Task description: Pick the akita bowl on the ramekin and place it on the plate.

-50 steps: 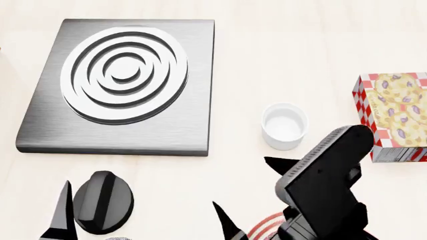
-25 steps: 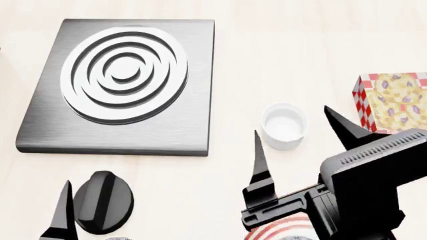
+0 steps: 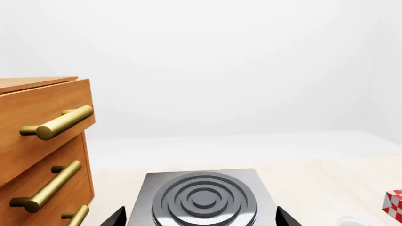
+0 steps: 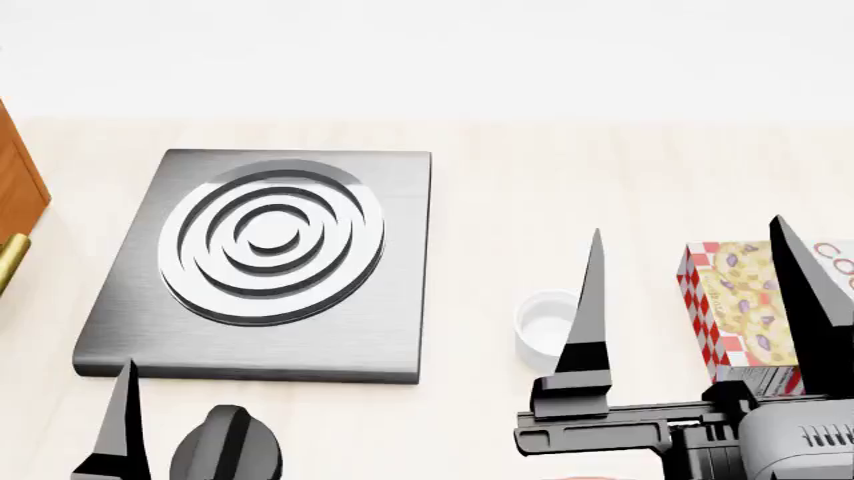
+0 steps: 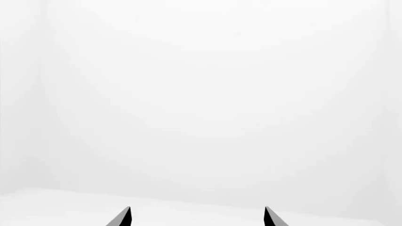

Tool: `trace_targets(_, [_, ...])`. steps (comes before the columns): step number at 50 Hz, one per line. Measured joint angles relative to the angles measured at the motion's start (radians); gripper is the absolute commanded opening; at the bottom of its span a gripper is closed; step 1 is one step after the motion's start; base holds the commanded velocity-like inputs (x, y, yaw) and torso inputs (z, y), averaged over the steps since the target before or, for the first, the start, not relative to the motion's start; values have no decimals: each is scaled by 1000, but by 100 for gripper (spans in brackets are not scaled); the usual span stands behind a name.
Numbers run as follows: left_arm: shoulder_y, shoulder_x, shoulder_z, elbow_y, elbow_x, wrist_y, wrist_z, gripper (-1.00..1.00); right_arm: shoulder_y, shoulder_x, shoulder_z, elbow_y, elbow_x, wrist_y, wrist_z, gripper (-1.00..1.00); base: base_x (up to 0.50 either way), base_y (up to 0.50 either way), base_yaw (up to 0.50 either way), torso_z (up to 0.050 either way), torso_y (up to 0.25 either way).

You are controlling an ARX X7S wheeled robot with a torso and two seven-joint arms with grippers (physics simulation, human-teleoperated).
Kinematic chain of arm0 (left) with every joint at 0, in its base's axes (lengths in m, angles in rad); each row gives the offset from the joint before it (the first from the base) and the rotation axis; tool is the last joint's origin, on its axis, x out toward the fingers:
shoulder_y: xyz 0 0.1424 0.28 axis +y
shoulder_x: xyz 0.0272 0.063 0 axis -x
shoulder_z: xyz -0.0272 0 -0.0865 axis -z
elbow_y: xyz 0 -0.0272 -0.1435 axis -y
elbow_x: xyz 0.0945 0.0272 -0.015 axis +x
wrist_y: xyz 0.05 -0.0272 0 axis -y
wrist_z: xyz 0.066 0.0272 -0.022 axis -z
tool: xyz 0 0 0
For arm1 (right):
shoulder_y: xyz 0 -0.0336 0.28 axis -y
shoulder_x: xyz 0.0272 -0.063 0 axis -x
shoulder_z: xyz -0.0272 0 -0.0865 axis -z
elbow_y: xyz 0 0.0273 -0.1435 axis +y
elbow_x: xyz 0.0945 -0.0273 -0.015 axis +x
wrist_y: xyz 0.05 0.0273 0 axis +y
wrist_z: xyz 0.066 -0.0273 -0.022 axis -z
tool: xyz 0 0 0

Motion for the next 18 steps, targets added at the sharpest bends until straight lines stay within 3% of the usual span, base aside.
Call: trace_targets(18, [-1,-7,-6,2,-19,11,-8,100,-67,52,58,-115,-66,-119,109,100,0,0,0,0,250])
